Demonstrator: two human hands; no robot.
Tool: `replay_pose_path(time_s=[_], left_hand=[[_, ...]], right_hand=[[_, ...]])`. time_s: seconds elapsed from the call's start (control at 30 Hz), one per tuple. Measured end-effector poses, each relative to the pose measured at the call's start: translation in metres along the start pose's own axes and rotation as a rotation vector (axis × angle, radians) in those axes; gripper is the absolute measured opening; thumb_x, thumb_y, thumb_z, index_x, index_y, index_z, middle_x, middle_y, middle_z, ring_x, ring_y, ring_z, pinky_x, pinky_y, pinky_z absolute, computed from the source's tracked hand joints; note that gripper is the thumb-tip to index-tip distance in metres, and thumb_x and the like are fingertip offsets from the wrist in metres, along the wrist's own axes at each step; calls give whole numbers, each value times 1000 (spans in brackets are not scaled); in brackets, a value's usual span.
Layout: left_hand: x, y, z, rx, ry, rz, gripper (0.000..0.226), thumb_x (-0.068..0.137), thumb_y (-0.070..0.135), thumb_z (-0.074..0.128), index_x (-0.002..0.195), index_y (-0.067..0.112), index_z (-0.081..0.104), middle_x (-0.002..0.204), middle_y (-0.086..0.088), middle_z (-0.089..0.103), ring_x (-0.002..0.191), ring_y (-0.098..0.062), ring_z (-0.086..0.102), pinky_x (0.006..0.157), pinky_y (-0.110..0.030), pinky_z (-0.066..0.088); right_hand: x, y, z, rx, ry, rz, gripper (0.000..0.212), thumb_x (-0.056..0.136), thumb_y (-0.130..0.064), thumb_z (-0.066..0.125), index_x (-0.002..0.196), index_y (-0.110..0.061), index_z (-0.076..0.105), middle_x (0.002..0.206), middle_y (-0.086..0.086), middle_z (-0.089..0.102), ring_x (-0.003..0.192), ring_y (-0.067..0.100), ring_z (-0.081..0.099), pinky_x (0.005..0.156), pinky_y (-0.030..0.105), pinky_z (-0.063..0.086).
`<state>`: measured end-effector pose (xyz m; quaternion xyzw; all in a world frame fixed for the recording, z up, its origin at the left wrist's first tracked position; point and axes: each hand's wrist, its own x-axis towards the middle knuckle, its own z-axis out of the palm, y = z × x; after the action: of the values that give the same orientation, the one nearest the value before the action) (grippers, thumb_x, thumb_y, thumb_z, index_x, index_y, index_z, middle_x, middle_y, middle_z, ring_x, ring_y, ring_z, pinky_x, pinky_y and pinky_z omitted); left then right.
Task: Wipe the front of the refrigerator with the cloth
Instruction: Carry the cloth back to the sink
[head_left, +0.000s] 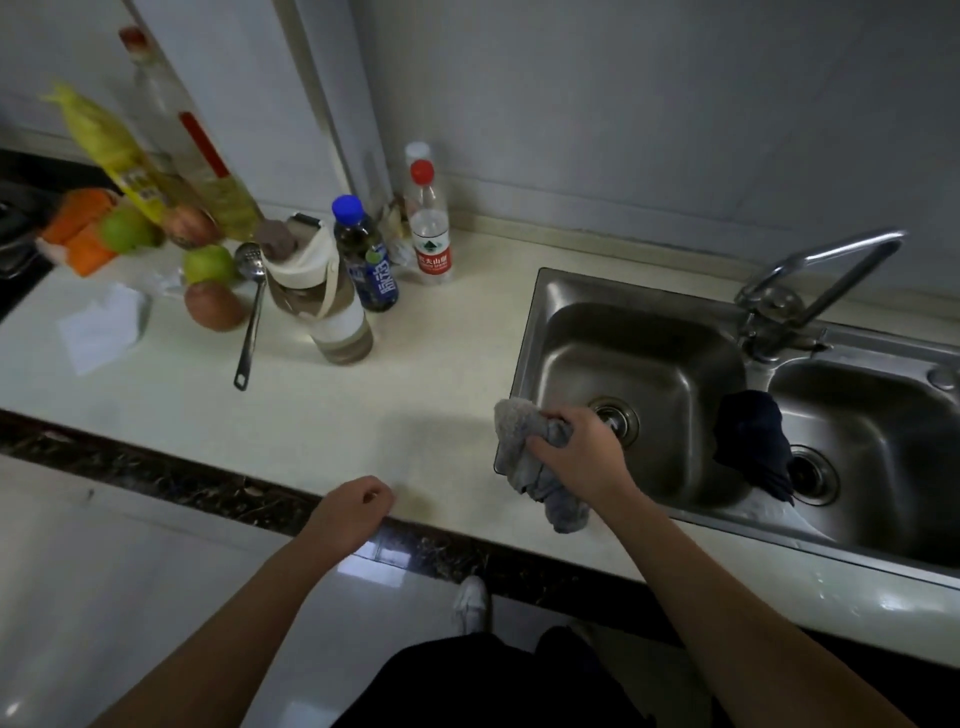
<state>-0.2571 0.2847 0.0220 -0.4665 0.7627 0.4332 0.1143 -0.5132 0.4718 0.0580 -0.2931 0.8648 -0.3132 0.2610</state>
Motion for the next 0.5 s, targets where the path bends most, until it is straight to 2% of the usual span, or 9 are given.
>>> replay_pose_path(time_s=[0.2, 0.27, 0.33, 0.4, 0.5], left_hand=[[14, -11, -9, -26, -60, -16, 23, 95, 29, 51, 81, 15, 63, 84, -6, 69, 84, -22, 66, 80, -36, 50], [17, -17, -9, -37, -88, -4, 23, 97, 29, 49, 83, 19, 64, 85, -2, 70, 85, -20, 68, 82, -37, 51], [18, -21, -8, -46, -102, 9, 24, 99, 32, 47, 84, 26, 65, 86, 3, 71, 85, -13, 68, 79, -32, 51], [17, -23, -9, -41, -107, 19, 25, 99, 38, 45, 86, 30, 64, 89, 7, 71, 86, -8, 68, 77, -27, 49], [15, -25, -11, -44, -119, 27, 26, 98, 47, 43, 92, 33, 64, 93, 8, 71, 88, -6, 67, 79, -28, 51]], right_hand=[[74, -32, 28, 66, 61, 26, 37, 89, -35, 72, 124, -26, 63, 117, -6, 58, 101, 13, 56, 88, 31, 44], [97, -35, 42, 98, 78, 49, 35, 89, -35, 72, 122, -25, 63, 117, -6, 57, 99, 13, 57, 87, 29, 44], [114, -32, 59, 109, 71, 72, 39, 88, -35, 72, 125, -24, 63, 119, -3, 56, 101, 15, 58, 87, 28, 44], [119, -30, 70, 132, 42, 87, 45, 88, -34, 72, 131, -24, 61, 123, -4, 51, 106, 17, 58, 92, 29, 47], [113, -27, 76, 144, 16, 77, 56, 88, -35, 72, 140, -26, 54, 129, -5, 44, 115, 16, 51, 100, 30, 46]])
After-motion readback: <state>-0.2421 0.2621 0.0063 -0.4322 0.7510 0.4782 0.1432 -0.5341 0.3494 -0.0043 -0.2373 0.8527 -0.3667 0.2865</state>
